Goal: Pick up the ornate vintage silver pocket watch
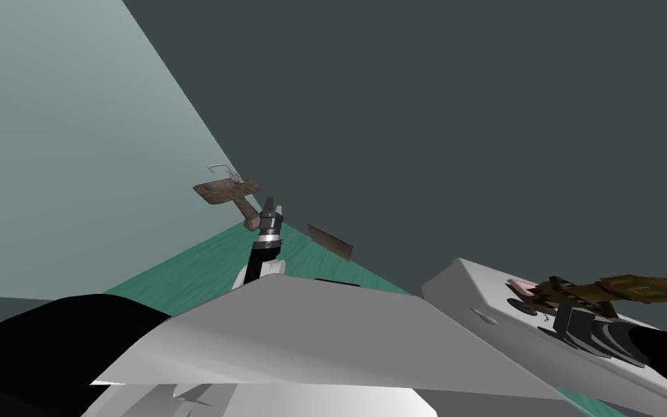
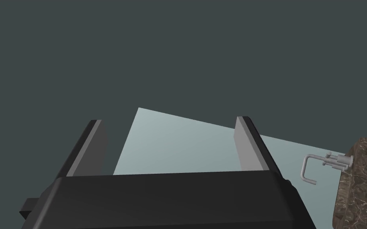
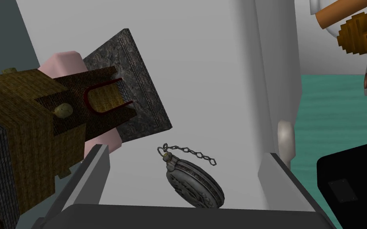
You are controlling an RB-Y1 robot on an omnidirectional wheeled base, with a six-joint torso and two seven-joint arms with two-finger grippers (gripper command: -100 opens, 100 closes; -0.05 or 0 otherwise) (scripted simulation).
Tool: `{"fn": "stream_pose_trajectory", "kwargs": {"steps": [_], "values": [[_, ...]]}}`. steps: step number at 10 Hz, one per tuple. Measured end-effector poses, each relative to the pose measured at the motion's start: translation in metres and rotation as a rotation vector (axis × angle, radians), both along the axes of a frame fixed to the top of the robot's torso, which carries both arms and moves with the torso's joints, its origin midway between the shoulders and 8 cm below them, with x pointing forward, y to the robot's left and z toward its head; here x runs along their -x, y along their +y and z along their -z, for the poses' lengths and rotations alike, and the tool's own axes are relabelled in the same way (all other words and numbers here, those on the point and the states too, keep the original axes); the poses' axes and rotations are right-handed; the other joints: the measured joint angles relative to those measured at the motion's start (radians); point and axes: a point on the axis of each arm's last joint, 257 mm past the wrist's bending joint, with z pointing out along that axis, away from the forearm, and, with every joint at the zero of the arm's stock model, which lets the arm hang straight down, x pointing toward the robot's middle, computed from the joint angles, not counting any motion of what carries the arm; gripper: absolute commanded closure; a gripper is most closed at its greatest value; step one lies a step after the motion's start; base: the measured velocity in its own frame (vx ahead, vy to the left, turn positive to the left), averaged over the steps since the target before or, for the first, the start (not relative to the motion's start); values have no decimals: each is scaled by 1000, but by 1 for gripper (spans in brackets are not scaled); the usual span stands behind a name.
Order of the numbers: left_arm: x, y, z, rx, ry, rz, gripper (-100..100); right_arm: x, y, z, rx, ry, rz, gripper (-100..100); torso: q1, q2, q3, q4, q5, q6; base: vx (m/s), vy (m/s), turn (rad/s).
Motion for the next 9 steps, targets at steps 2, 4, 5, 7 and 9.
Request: {"fn": "stream_pose_trajectory", "kwargs": {"steps": [2,4,5,7,9], "values": [[0,0,0,0,0,0,0,22,-9,0,10,49,16,-100,0,0,0,0,0,0,-5,37,249],[0,0,0,0,0,0,0,44,-17,-2,24,115,21,-100,0,0,0,0,0,1,-6,27,119],[0,0,0,0,0,0,0,58,-21,-4,26,144,31,-100,0,0,0,0,0,1,-3,16,70],[0,0,0,0,0,0,0,67,-22,-1,32,173,28,-100,-1,0,0,0,0,2,-1,11,73],[0,0,0,0,0,0,0,83,-25,-2,34,219,42,-100,0,0,0,0,0,1,-2,26,130]]}}
